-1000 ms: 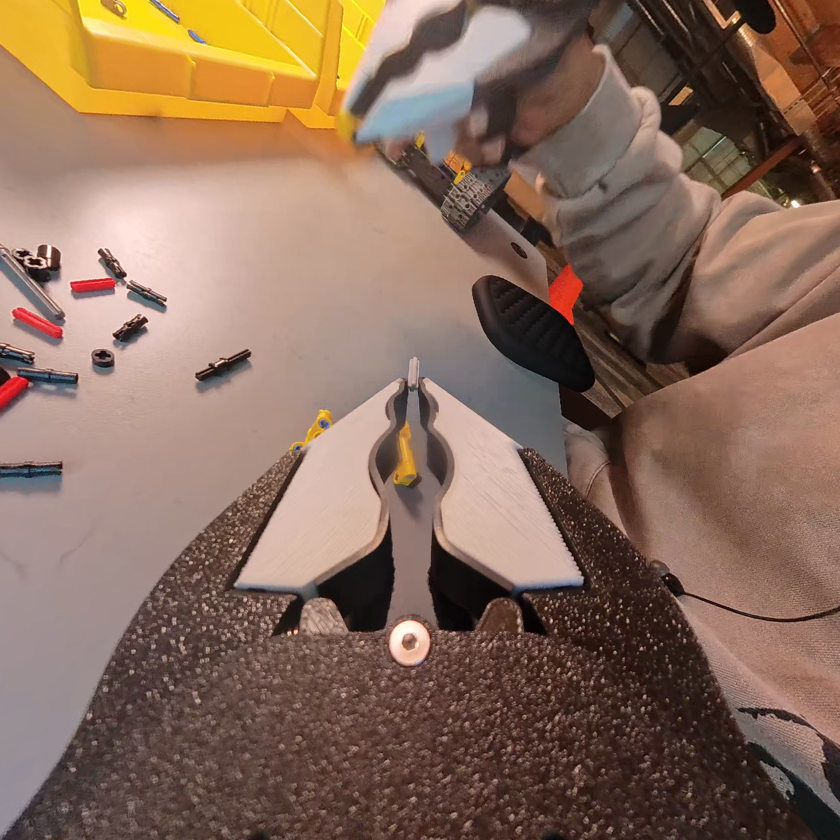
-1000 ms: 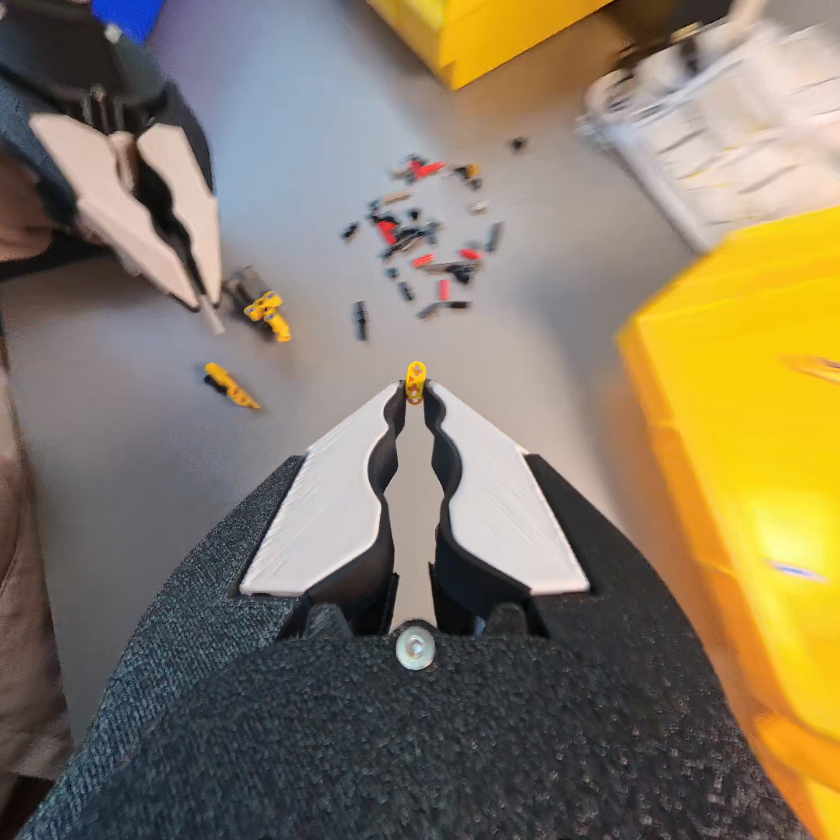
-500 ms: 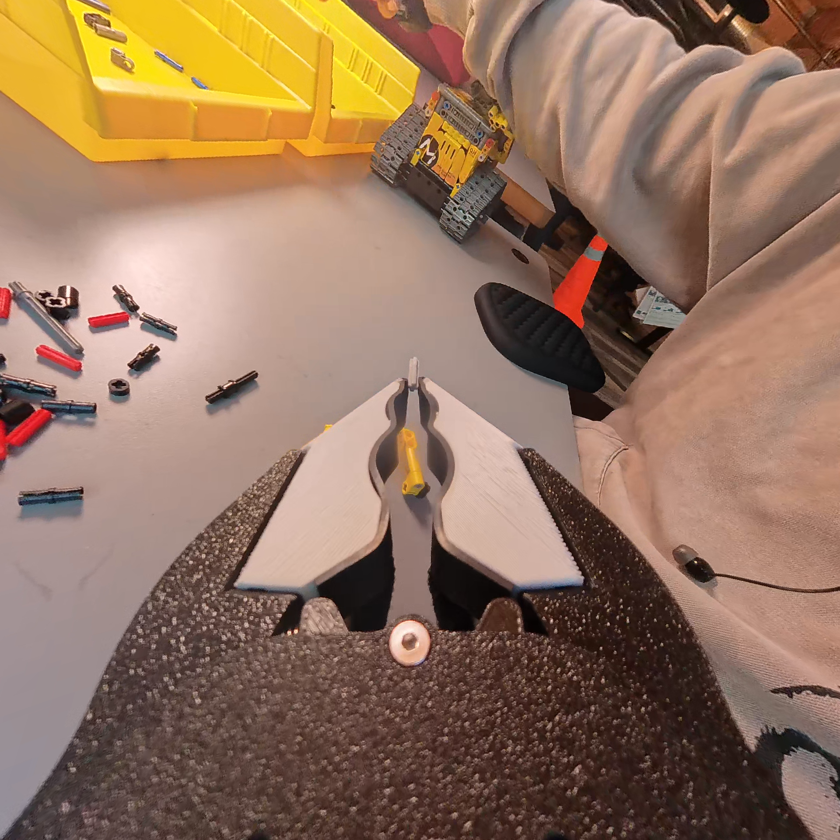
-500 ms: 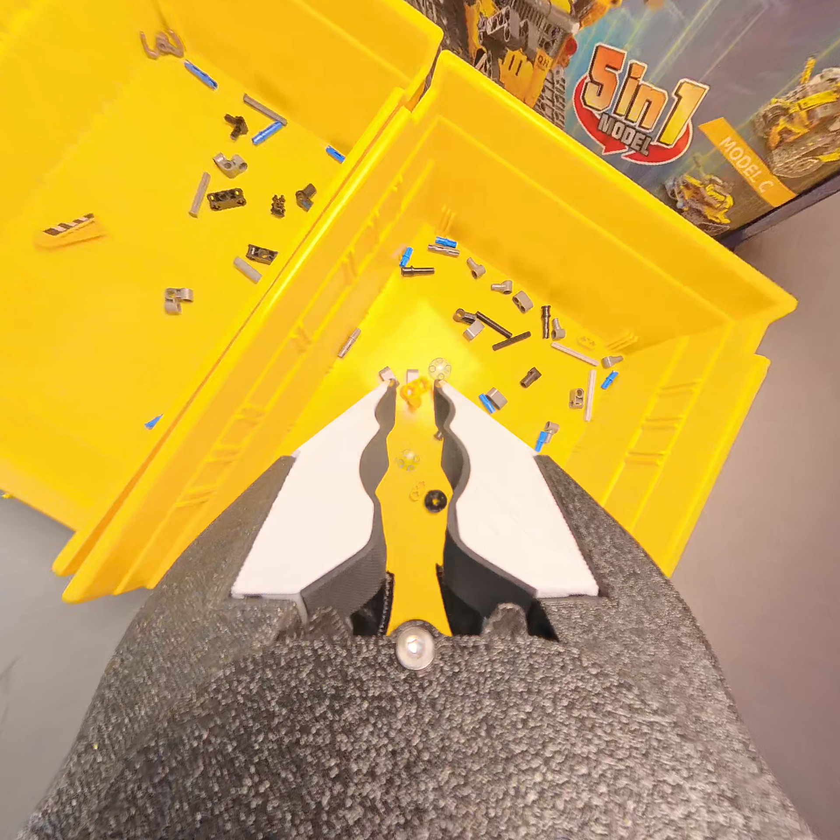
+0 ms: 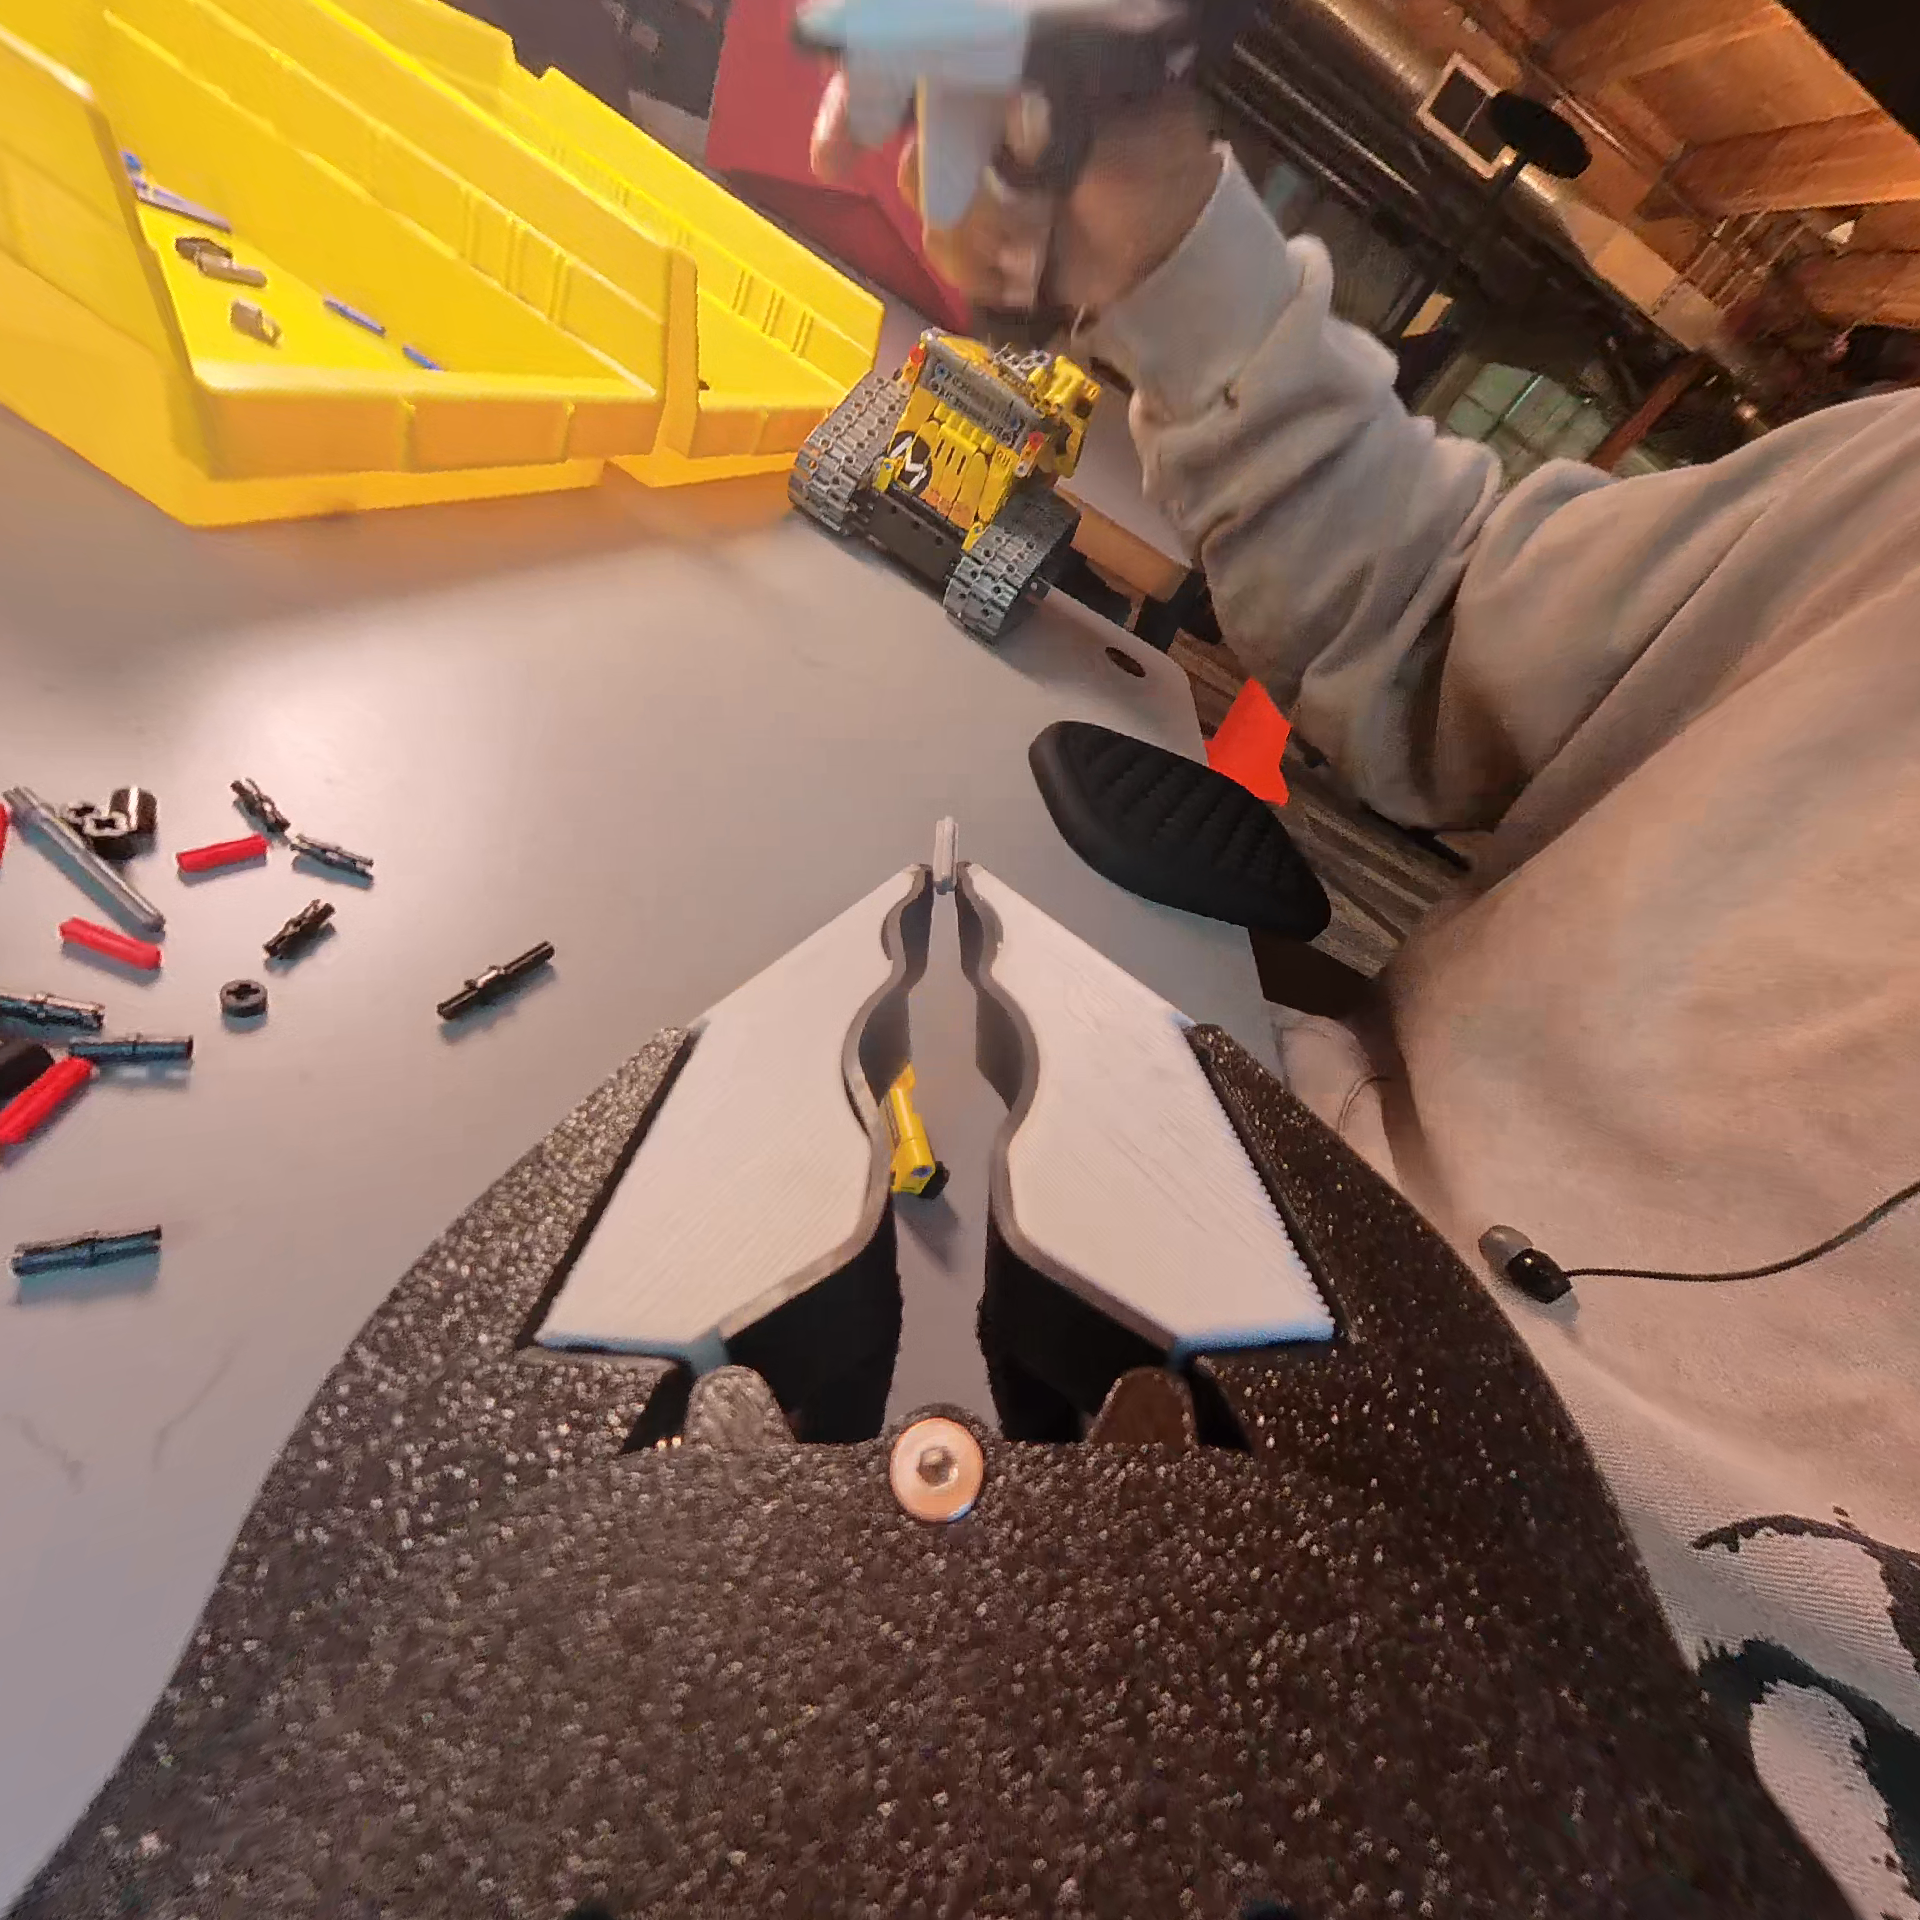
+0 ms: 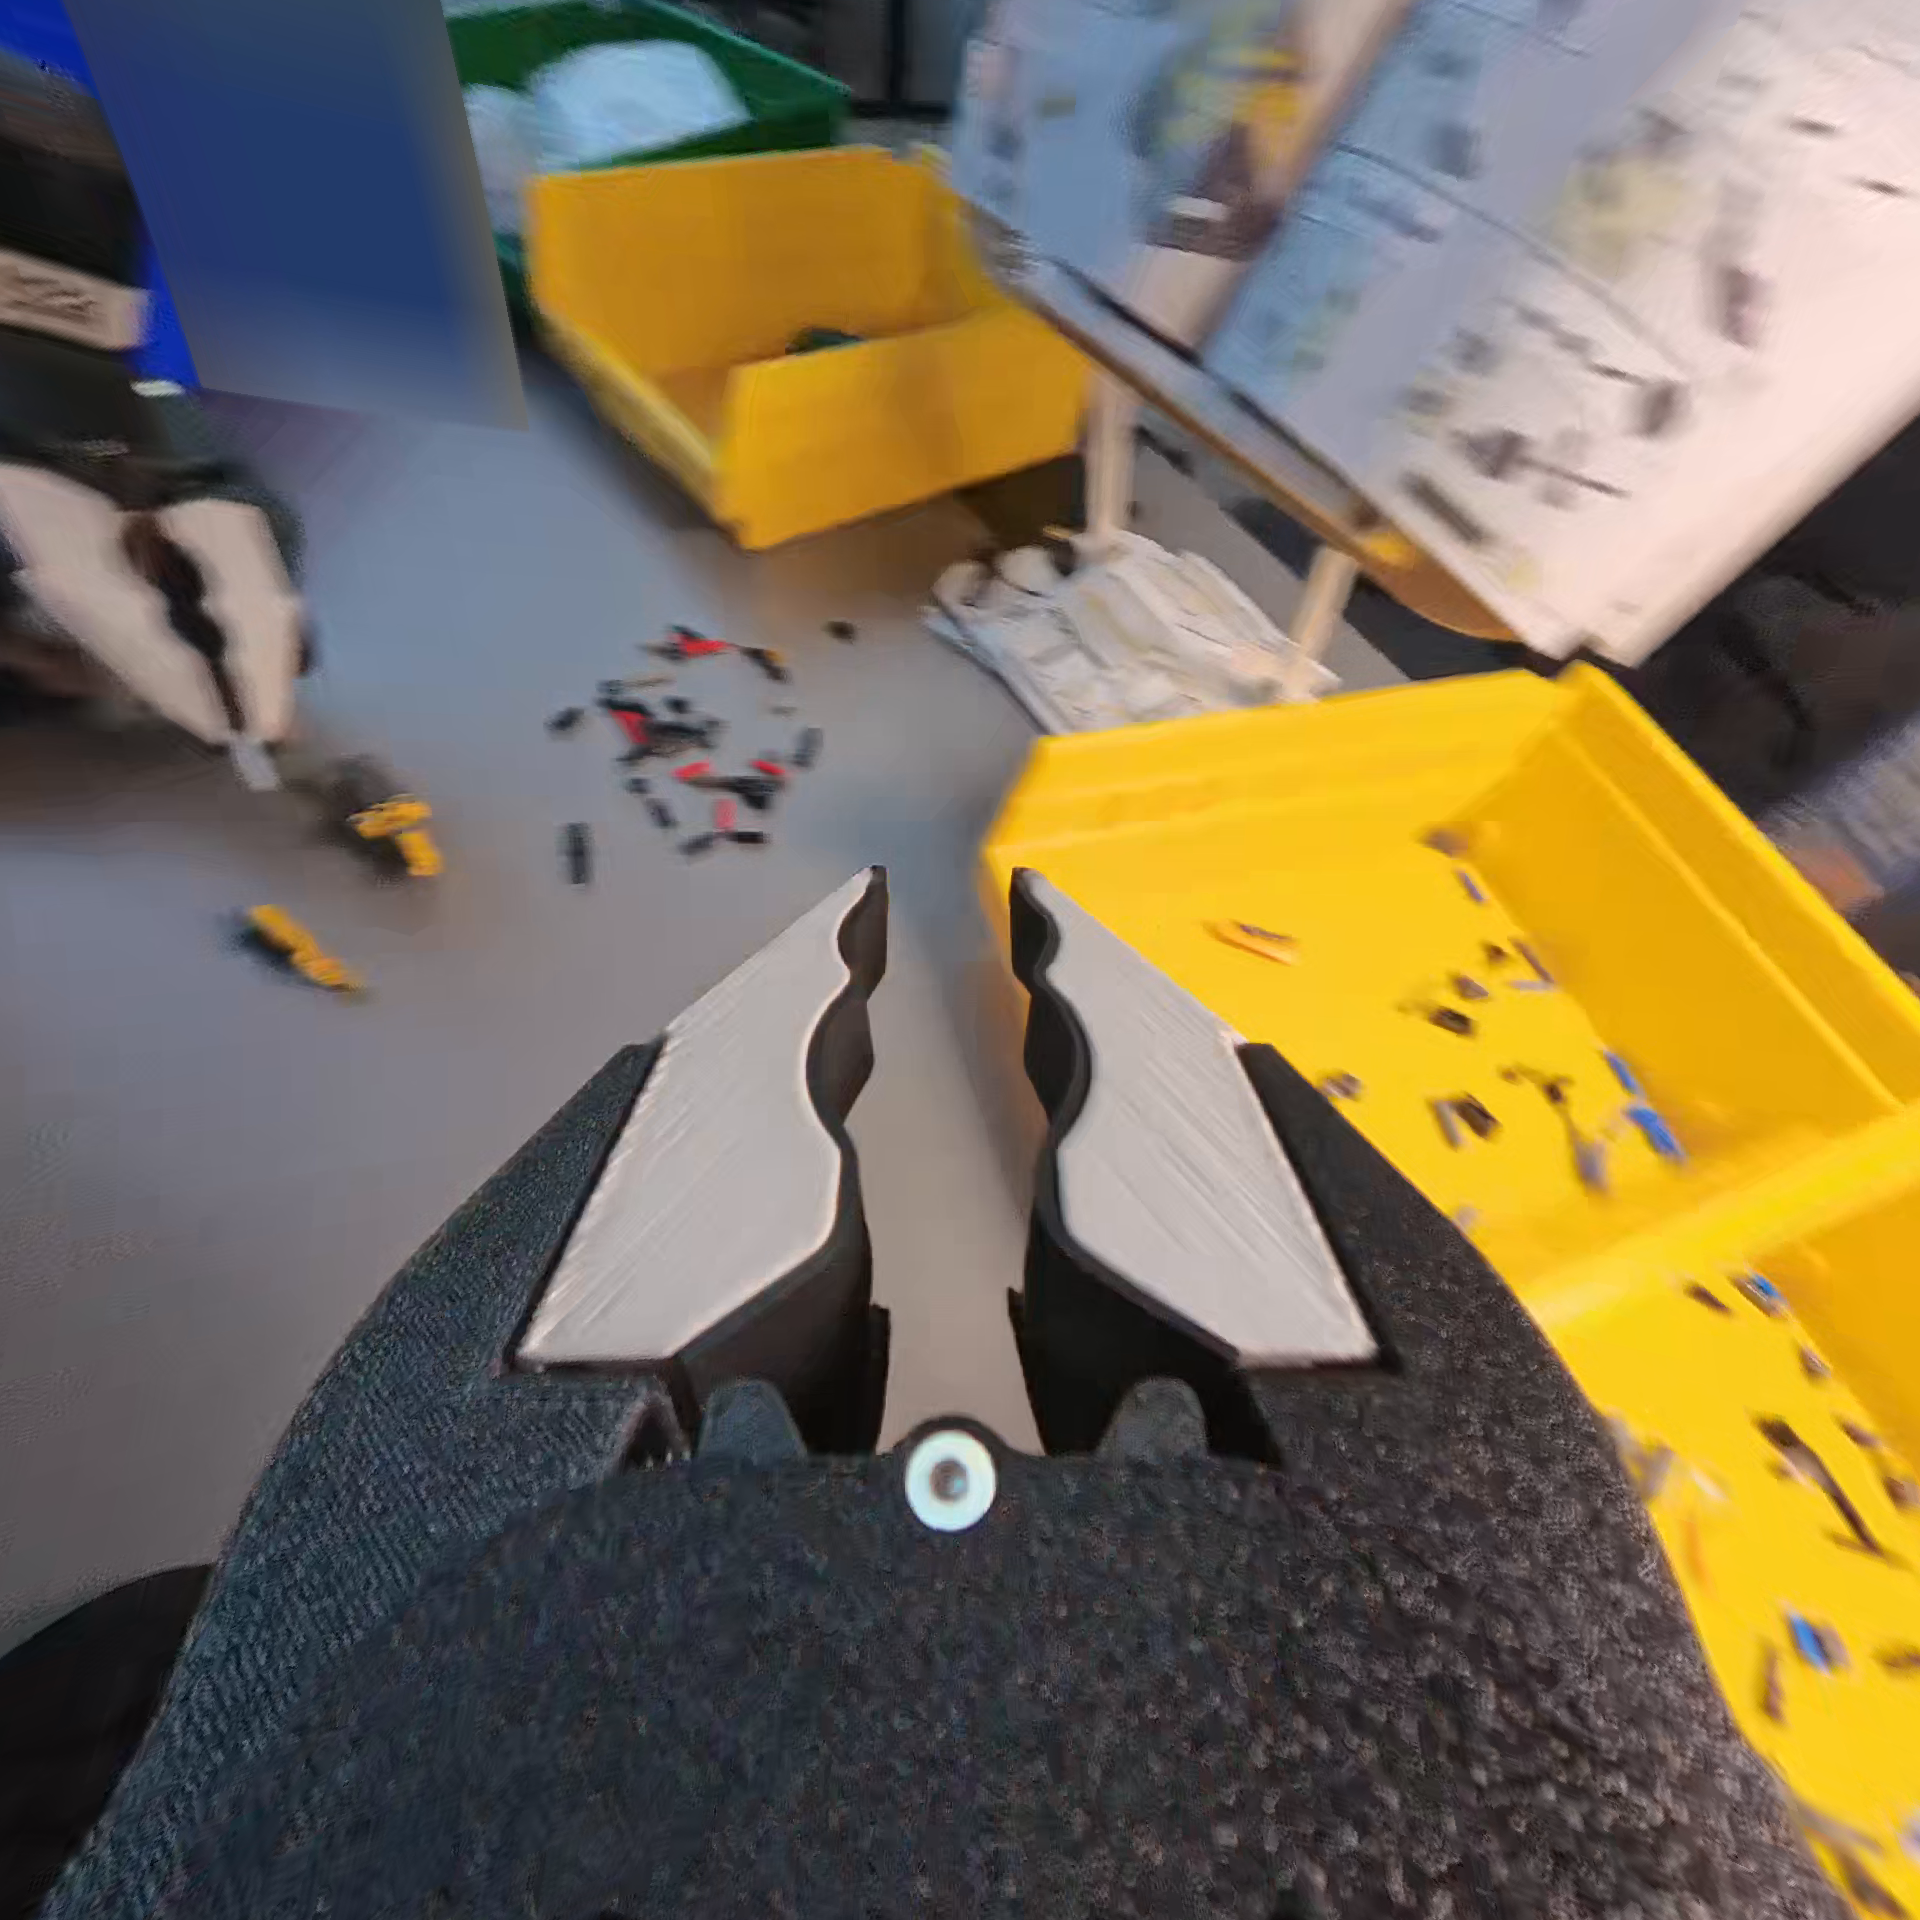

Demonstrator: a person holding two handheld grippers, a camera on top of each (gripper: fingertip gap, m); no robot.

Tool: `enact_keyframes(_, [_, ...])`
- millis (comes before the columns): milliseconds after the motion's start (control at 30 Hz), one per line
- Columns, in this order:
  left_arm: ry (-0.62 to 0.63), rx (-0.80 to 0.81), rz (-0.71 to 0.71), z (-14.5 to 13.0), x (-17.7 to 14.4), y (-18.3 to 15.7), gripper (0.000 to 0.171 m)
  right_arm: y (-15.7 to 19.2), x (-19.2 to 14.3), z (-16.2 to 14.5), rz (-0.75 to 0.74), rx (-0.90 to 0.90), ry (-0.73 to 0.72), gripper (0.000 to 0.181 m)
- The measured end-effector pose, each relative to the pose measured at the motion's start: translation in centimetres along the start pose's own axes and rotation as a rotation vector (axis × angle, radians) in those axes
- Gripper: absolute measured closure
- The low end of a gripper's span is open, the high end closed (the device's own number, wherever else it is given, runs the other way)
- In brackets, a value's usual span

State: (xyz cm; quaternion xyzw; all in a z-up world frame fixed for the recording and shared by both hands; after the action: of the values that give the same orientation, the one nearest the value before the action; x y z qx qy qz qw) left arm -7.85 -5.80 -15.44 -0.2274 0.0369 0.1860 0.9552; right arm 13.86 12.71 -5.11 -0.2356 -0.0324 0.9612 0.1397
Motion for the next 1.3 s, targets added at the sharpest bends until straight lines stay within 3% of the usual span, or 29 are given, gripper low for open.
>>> enact_keyframes(133, [-0.026,0.093,-0.047,0.4,0.1,-1.3,0.167,13.9,3.9,-1.2,0.370,-0.224,-0.109,0.160])
enact_keyframes(200, [-0.032,0.134,-0.069,0.5,0.2,-1.9,0.167,18.0,5.6,-2.0,0.459,-0.239,-0.142,0.160])
enact_keyframes(267, [-0.029,0.160,-0.082,0.4,0.4,-2.3,0.167,19.9,6.8,-2.3,0.462,-0.264,-0.179,0.161])
enact_keyframes(433, [0.005,0.174,-0.083,-0.1,0.8,-2.4,0.167,20.7,8.0,-2.6,0.493,-0.223,-0.227,0.177])
enact_keyframes(1300, [0.031,0.165,-0.112,-0.6,1.3,-2.6,0.167,20.7,8.2,-3.7,0.513,-0.168,-0.209,0.179])
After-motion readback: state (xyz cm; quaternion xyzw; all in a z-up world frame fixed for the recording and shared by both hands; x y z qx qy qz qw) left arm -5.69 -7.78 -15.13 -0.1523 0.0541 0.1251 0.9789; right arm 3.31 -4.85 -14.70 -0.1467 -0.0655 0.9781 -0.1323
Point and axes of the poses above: each gripper's, where its closed fingertips meet, x out along the fingers, z out of its top, y = z × x across the jaws, the point moved 5 cm from there along -x, back along the fingers, and after that the axes turned 2 degrees about x, right-handed, at the moved point
